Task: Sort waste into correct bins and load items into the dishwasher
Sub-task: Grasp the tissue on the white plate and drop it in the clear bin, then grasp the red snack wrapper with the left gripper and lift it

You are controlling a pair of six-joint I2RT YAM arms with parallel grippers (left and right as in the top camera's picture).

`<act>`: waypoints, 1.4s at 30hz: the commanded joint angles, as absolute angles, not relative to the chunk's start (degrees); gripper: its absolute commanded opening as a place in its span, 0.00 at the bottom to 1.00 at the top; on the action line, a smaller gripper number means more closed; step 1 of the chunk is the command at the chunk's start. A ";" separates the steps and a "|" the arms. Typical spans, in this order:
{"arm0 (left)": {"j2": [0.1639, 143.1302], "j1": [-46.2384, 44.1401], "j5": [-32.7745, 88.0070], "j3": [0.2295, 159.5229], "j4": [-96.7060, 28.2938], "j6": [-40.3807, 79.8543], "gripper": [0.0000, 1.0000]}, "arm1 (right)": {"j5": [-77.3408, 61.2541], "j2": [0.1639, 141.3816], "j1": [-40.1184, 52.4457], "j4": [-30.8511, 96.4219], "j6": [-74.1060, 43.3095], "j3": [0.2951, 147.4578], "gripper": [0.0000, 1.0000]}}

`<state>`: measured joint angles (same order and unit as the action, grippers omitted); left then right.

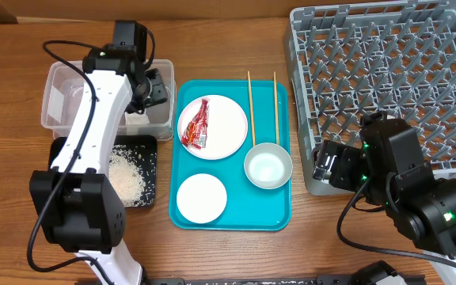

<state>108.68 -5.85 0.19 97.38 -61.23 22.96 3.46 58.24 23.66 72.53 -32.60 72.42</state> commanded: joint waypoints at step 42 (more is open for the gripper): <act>113.36 -7.75 -8.56 107.87 -69.56 23.38 0.05 | 4.43 58.00 23.49 72.55 -32.67 73.12 1.00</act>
